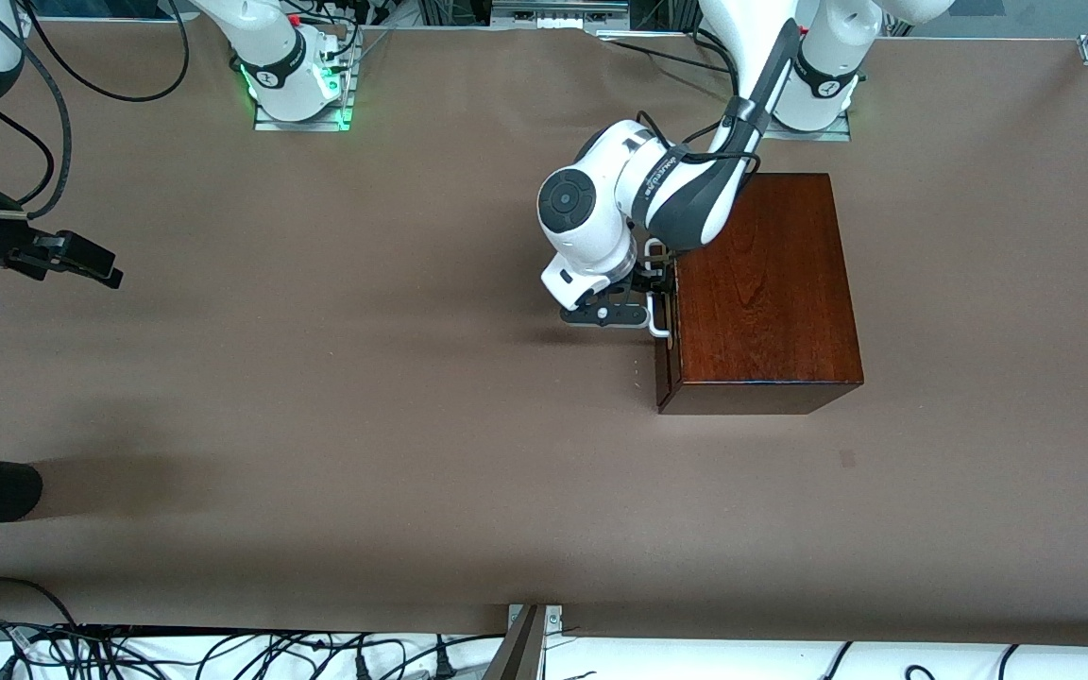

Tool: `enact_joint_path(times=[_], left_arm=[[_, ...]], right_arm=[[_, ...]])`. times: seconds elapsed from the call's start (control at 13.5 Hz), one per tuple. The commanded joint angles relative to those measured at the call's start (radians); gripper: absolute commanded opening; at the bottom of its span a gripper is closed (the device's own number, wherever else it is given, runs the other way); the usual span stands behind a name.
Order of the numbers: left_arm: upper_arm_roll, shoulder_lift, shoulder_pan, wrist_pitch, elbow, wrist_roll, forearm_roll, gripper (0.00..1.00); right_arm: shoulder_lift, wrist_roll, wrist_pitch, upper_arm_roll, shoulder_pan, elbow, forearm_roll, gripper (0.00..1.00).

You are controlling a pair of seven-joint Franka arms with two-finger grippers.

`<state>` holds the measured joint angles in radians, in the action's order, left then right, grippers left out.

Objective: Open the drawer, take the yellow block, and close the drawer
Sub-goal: 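Lower the left gripper and close it on the white drawer handle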

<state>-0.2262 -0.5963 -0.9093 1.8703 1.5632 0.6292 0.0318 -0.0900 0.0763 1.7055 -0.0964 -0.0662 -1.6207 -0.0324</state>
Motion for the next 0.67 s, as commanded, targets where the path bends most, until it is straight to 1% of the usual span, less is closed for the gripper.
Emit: enact_joint_path(times=[0.0, 0.37, 0.59], left_arm=[[-0.002, 0.006, -0.005, 0.027, 0.017, 0.024, -0.051, 1.0], [-0.002, -0.013, -0.014, 0.07, 0.003, 0.046, -0.115, 1.0], [-0.002, -0.034, -0.017, 0.069, -0.057, 0.093, -0.142, 1.0]], right_arm=[[0.003, 0.0, -0.017, 0.003, -0.001, 0.01, 0.011, 1.0], [0.001, -0.018, -0.015, 0.004, -0.001, 0.013, 0.006, 1.0], [0.003, -0.018, -0.026, 0.004, -0.001, 0.015, 0.0, 1.0]])
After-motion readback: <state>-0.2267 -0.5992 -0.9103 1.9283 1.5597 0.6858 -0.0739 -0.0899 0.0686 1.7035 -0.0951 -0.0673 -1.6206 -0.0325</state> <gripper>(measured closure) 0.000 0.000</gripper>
